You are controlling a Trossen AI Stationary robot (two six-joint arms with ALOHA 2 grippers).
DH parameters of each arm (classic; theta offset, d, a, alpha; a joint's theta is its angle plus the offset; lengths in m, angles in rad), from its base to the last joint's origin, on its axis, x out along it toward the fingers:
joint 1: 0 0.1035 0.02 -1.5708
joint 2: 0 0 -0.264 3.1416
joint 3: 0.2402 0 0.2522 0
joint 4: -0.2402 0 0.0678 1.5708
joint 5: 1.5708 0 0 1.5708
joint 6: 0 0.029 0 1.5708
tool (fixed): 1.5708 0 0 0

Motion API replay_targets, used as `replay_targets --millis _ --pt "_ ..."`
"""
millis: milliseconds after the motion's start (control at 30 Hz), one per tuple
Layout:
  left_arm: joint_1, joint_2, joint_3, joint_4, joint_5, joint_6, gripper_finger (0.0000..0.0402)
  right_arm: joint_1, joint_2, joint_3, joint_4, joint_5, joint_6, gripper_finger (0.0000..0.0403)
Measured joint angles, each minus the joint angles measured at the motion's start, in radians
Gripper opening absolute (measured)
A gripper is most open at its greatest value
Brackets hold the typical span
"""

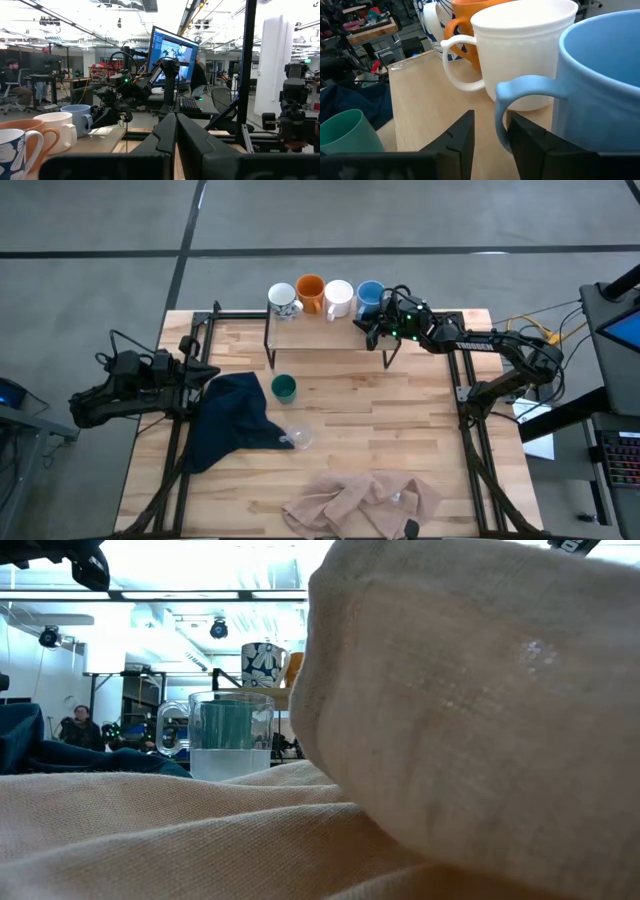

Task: Stack small to large cups/mugs on shelf
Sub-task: Put the blue mug on the shelf

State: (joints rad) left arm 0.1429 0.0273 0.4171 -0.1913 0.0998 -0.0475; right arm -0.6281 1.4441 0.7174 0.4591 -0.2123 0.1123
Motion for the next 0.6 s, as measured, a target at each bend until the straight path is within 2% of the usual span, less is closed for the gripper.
replay_targets --millis 600 --pt "0.000 0.000 0.000 0.000 0.000 -0.002 0.0000 0.000 -0.002 0.036 -0.043 -0.003 -0.036 0.0107"
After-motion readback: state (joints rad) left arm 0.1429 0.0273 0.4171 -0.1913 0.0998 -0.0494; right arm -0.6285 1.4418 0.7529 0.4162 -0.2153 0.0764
